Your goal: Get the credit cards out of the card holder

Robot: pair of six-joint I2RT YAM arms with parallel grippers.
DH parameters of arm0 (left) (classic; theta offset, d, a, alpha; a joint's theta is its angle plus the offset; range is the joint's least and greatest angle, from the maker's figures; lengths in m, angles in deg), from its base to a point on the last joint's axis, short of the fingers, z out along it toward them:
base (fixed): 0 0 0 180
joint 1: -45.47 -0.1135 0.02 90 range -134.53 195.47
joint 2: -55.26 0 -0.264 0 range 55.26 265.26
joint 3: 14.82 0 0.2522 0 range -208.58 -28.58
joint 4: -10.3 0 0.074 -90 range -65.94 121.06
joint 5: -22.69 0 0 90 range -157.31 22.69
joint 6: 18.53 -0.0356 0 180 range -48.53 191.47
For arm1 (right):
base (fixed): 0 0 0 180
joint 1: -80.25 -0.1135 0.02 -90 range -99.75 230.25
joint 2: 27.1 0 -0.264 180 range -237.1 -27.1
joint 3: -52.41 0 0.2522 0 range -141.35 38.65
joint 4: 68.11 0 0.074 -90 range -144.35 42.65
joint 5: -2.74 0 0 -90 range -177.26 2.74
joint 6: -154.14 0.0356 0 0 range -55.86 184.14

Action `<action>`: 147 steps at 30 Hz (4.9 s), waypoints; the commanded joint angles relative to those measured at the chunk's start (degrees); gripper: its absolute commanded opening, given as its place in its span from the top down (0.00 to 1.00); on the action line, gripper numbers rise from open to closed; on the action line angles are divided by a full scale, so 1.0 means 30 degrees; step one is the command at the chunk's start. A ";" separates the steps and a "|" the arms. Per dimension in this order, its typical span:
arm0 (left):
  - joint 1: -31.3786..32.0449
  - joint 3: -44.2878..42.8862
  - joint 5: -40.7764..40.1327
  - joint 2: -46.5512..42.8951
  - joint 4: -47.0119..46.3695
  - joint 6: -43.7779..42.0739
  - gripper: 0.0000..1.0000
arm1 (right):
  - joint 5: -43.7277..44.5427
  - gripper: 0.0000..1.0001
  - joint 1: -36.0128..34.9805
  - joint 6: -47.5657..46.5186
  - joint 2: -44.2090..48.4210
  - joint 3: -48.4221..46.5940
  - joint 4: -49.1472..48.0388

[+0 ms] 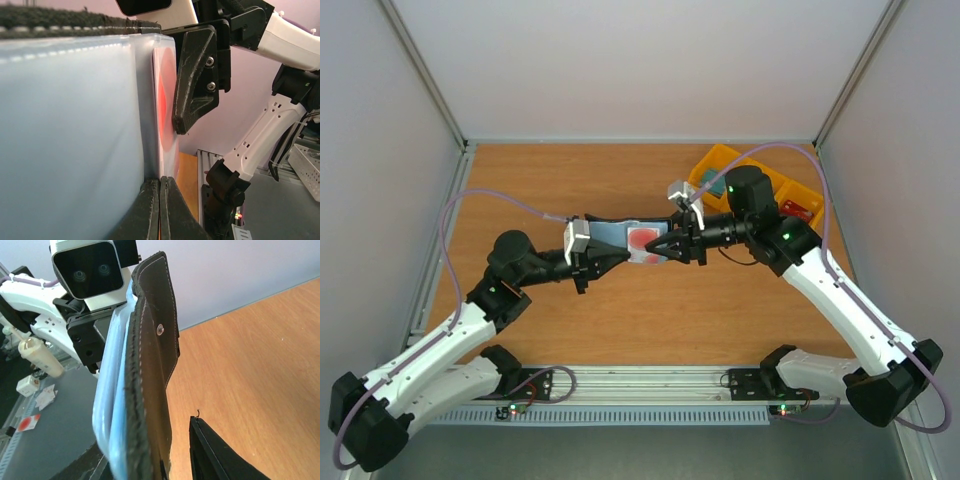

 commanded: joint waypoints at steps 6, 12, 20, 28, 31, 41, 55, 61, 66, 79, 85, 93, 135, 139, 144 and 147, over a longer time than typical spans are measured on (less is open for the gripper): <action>-0.0376 -0.0528 0.0633 -0.0566 -0.1201 0.0260 1.00 | -0.1008 0.91 0.0627 -0.1306 0.0181 -0.0977 0.1995; -0.0693 -0.0482 0.1705 -0.0418 -0.1236 0.0683 1.00 | -0.1125 0.99 0.1166 -0.2284 0.0414 -0.1014 0.2666; -0.0533 -0.0942 0.1366 0.0461 -0.0623 0.1919 0.77 | -0.1321 0.99 0.0344 -0.0984 -0.0268 -0.1015 -0.0376; -0.0423 -0.1232 0.0326 0.0578 -0.0369 0.2448 0.68 | -0.1624 0.99 -0.0526 -0.2005 -0.0444 -0.1195 0.0058; -0.0420 -0.1303 0.0705 0.0589 -0.0569 0.2634 0.68 | -0.2639 0.99 -0.0660 -0.2809 -0.0338 -0.1014 0.0501; -0.0406 -0.1225 0.1540 0.0140 -0.0801 0.1596 1.00 | -0.1821 0.89 -0.0780 -0.3739 -0.0811 -0.1325 0.1408; -0.0590 -0.0736 0.0920 -0.0484 -0.1248 0.1701 1.00 | -0.3023 0.67 0.1016 -0.2858 0.0266 -0.0128 0.1361; -0.0661 -0.0752 0.1058 -0.0642 -0.1025 0.1648 1.00 | -0.3081 0.85 0.1478 -0.3430 0.0374 -0.0427 0.2492; -0.0737 -0.0894 0.1559 -0.0791 -0.0829 0.1394 1.00 | -0.3274 0.68 0.2360 -0.3763 0.0611 -0.0604 0.3670; -0.0709 -0.1021 0.1510 -0.0351 -0.1339 0.1501 1.00 | -0.3758 0.63 0.1251 -0.1115 0.0261 0.0003 0.0257; -0.0708 -0.0957 0.1625 -0.0520 -0.1175 0.1552 1.00 | -0.3530 0.98 0.1099 -0.2716 0.0812 0.0123 0.1054; -0.1605 -0.0810 0.3162 -0.0948 -0.0798 0.1320 1.00 | -0.4180 0.99 0.2874 -0.3612 0.1020 -0.0033 0.2710; 0.0161 -0.0940 0.0501 0.0226 -0.1320 0.0768 0.54 | -0.5628 0.99 0.1274 -0.5115 -0.0151 -0.1324 0.4193; 0.0182 -0.1174 -0.0448 0.0198 -0.0819 0.0872 0.36 | -0.6004 0.99 0.0900 -0.5422 -0.0192 -0.1336 0.3990; -0.0634 -0.0953 -0.0796 -0.0376 0.0603 0.0665 0.22 | -0.7228 0.99 0.0892 -0.6445 -0.0216 -0.1635 0.5129; -0.0883 -0.0792 0.0184 -0.0285 0.0556 0.1000 0.14 | -0.7781 0.99 0.0870 -0.6612 -0.0451 -0.1902 0.5418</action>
